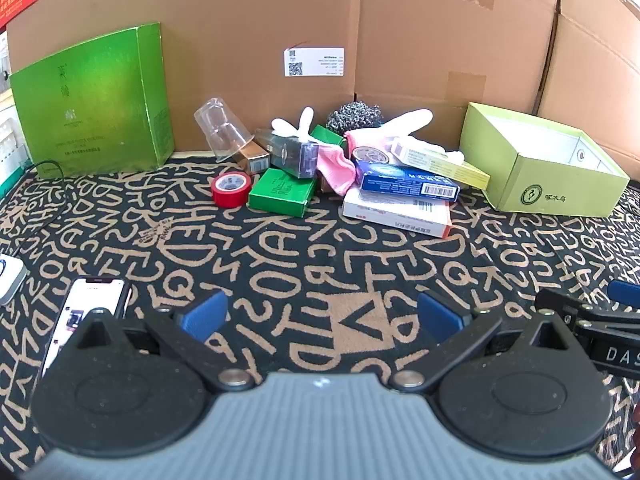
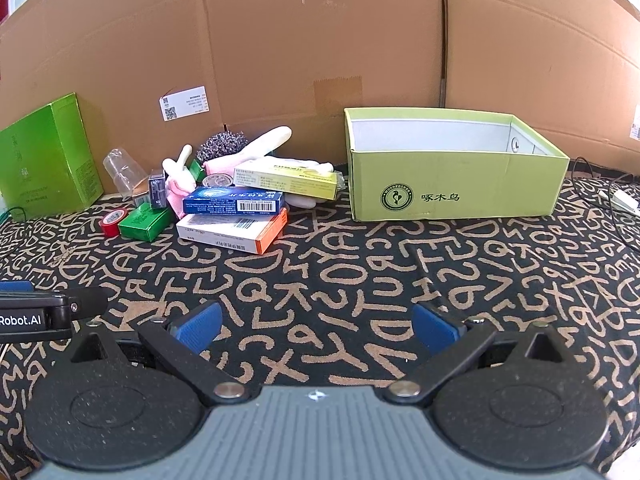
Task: Organize objects
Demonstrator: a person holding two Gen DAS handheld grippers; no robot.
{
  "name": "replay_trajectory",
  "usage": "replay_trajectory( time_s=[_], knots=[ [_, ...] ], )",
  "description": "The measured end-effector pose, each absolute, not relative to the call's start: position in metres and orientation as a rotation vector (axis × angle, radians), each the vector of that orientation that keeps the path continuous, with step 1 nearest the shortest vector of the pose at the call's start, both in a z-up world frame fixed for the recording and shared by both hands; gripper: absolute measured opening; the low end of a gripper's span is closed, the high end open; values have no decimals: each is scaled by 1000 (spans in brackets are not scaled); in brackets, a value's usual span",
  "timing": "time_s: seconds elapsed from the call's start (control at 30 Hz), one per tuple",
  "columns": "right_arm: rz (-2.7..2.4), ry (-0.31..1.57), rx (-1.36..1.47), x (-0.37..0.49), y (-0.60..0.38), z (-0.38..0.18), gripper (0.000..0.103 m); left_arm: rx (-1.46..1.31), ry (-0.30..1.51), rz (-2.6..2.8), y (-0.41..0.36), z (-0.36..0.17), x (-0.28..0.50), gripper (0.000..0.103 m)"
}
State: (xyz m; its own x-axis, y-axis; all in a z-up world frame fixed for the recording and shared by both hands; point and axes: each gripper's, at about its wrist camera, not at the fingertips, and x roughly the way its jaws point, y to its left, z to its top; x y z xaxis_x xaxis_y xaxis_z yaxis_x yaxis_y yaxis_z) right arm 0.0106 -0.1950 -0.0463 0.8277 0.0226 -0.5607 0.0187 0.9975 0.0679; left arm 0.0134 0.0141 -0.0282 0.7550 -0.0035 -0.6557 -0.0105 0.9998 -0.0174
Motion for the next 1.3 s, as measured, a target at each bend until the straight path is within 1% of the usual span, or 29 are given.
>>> replay_trajectory(
  time_s=[0.8, 0.93, 1.1, 1.3],
  knots=[
    [31, 652, 89, 46, -195, -61, 103, -44, 761, 0, 32, -42, 49, 103],
    [94, 650, 82, 57, -190, -62, 103, -71, 768, -21, 46, -41, 64, 103],
    [192, 595, 28, 74, -172, -58, 103, -80, 751, 3, 67, -37, 92, 103],
    [277, 552, -52, 111, -152, -59, 103, -95, 759, -7, 82, -43, 133, 103]
  ],
)
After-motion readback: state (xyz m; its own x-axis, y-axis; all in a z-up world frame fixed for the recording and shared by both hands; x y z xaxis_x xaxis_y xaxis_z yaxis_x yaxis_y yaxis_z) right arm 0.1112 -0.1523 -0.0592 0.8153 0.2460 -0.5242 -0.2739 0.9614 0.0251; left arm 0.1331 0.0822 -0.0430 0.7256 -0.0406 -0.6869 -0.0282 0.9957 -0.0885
